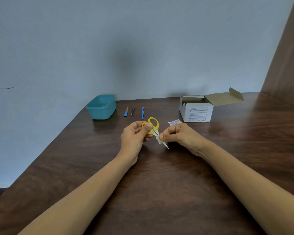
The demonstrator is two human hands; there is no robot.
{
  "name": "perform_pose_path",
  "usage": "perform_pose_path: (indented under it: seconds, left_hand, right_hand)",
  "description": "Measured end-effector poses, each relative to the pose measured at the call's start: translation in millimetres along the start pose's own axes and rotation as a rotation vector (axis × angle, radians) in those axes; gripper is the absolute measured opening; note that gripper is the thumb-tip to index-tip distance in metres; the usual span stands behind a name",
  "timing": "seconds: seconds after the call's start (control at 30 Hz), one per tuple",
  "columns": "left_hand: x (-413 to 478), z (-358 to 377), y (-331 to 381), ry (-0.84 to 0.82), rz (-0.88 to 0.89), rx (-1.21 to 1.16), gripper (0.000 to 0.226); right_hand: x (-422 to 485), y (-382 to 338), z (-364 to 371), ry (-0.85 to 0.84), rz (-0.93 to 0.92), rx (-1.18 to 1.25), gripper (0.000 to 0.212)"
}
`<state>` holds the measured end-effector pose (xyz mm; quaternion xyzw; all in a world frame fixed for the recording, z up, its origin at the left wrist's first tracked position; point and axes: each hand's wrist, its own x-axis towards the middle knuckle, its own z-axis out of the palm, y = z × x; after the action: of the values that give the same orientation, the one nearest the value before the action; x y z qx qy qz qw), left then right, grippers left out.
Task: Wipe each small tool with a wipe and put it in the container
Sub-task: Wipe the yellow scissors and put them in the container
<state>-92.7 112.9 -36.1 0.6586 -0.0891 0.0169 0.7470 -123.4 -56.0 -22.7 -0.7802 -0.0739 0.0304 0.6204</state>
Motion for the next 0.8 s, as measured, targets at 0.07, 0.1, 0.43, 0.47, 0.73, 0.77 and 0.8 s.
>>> perform_pose_path:
  seconds: [0.07, 0.1, 0.43, 0.47, 0.73, 0.77, 0.8]
  left_hand:
    - [0, 1, -1, -0.01, 0.009, 0.033, 0.006]
    - [0, 1, -1, -0.024, 0.02, 0.054, 0.006]
    - [-3, 2, 0, -0.104, 0.032, 0.065, 0.01]
    - [-3, 2, 0, -0.088, 0.032, 0.055, 0.012]
    - [0, 1, 0, -0.02, 0.0, -0.012, 0.009]
    - [-1, 0, 0, -0.021, -0.003, -0.02, 0.009]
    - [-1, -1, 0, -0.026, -0.005, -0.021, 0.009]
  right_hand:
    - [0, 3, 4, 0.083, -0.03, 0.036, 0.011]
    - [1, 5, 7, 0.128, -0.047, 0.065, 0.011]
    - [1, 8, 21, 0.392, -0.104, 0.211, 0.013]
    - [1, 6, 18, 0.345, -0.08, 0.201, 0.017]
    - [-4, -4, -2, 0.021, 0.073, 0.045, 0.018]
    - [-6, -5, -2, 0.001, 0.075, 0.042, 0.014]
    - [-6, -5, -2, -0.007, 0.07, 0.048, 0.011]
